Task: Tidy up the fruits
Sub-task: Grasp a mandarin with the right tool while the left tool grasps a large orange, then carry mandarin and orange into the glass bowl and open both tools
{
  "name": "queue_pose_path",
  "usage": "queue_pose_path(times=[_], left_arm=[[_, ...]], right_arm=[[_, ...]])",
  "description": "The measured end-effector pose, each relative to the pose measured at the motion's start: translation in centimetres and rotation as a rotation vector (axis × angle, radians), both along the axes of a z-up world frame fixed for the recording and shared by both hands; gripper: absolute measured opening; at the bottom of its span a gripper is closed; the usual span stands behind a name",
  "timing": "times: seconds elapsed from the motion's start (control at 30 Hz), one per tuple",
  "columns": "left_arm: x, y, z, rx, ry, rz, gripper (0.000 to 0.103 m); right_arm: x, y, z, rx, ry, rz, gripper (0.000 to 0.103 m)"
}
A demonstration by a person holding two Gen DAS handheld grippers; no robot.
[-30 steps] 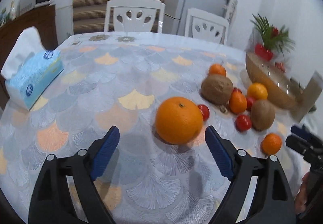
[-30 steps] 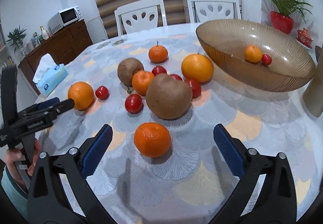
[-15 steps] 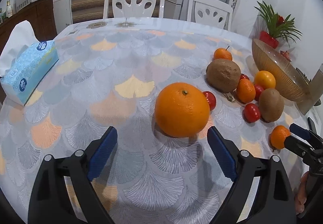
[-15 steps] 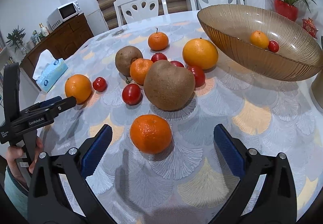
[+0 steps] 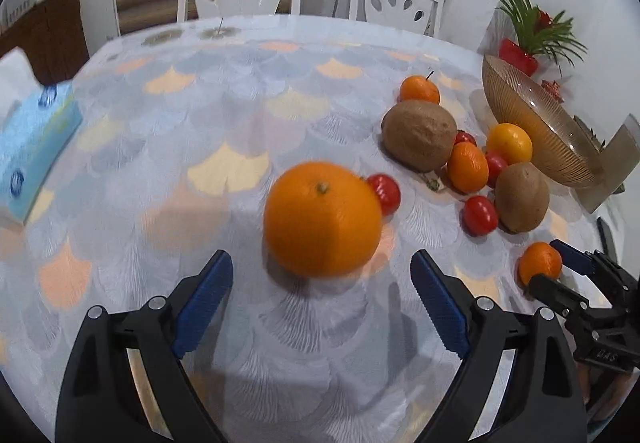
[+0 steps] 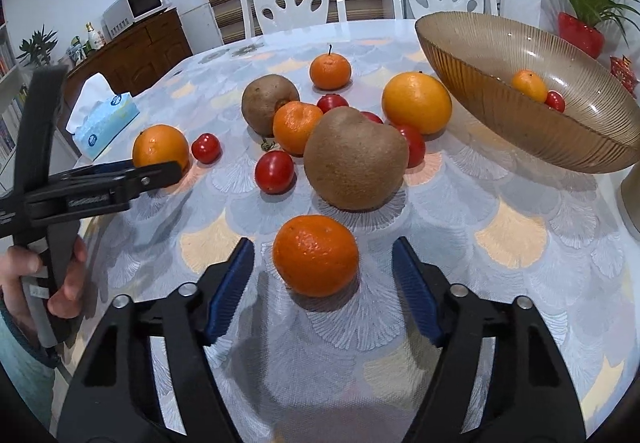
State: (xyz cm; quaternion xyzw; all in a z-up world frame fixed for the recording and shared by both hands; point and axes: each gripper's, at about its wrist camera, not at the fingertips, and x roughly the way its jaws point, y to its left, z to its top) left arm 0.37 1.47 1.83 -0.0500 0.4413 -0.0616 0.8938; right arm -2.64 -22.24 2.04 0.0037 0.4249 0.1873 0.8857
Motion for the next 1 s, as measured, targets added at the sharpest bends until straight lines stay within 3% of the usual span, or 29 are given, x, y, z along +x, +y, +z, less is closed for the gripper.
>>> queue_pose_path(times=[0.17,0.23,0.27,0.5,0.7,0.87,1.0], left_arm=[[0.9,-0.5,-0.7,0.015,-0.006,0.024,0.083],[1.0,-0.6,-0.8,0.038,-0.012,0.028,0.062],[0.9,-0.6,-0.7,0.032,-0.017,0.025,0.056],[0.7,-0.3,-0.6,0.013,-0.029,0.036,0.056],[0.1,-0.3,0.1,-0.006,-0.045,0.038,0.055],[-0.4,-2.3,3.6,-0.017,-0.122,-0.005,0.055],[0.0,-5.5,7.6,-0.034,-0.204,-0.099,0.055]], right_arm=[[-0.4,-0.1,0.0,-0.001,0.012,0.016,0.049],[-0.6,-0.2,0.1,0.006,0.009,0.022,0.043],[-0.6,-0.1,0.1,0.0,0.006,0.022,0.043],[-1.5,-0.2,1.1,0.01,-0.027,0.031,0.042],[-2.0,-2.3,4.7,0.037,-0.101,-0.008,0.042],[-1.3,-6.7,8.9,0.058,-0.167,-0.118,0.042],[0.4,-10.1,11.4,0.073,-0.188,-0.234,0.042]])
